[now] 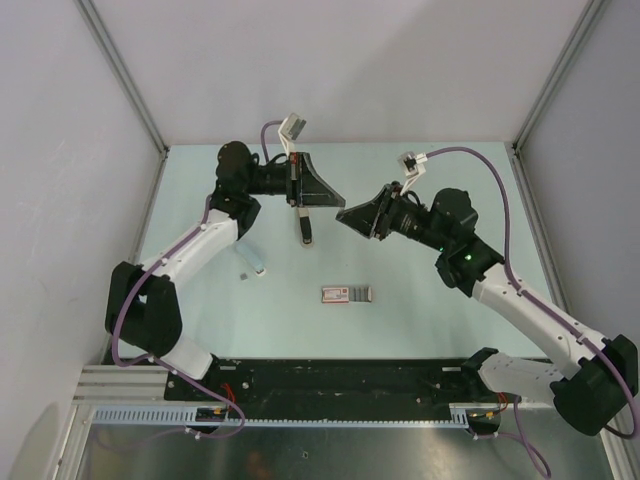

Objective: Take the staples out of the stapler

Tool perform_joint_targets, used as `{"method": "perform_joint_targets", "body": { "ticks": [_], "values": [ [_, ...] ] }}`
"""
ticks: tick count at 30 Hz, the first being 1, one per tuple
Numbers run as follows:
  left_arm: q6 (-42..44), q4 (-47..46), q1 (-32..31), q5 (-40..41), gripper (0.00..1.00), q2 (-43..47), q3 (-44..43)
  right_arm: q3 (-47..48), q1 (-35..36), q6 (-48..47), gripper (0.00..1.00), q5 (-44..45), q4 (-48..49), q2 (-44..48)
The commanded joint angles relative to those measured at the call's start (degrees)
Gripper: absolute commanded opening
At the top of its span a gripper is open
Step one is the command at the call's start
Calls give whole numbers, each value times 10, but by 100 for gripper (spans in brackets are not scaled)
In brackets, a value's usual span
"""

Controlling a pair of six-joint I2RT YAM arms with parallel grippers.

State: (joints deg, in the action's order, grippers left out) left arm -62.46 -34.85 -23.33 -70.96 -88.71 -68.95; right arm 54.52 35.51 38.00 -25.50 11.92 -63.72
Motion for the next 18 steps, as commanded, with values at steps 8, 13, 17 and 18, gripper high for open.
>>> {"method": "perform_joint_targets", "body": {
  "ticks": [8, 13, 17, 18],
  "values": [
    [-4, -28, 2, -7, 0, 21, 11, 1, 0, 25, 25, -14, 61, -11],
    [-2, -28, 2, -5, 0, 23, 16, 1, 1, 28, 22, -13, 67, -14],
    [0, -28, 2, -4, 0, 27, 19, 0, 2, 31, 19, -13, 74, -18],
    [0, -28, 2, -5, 0, 28, 20, 0, 3, 32, 17, -13, 76, -19]
  ]
}}
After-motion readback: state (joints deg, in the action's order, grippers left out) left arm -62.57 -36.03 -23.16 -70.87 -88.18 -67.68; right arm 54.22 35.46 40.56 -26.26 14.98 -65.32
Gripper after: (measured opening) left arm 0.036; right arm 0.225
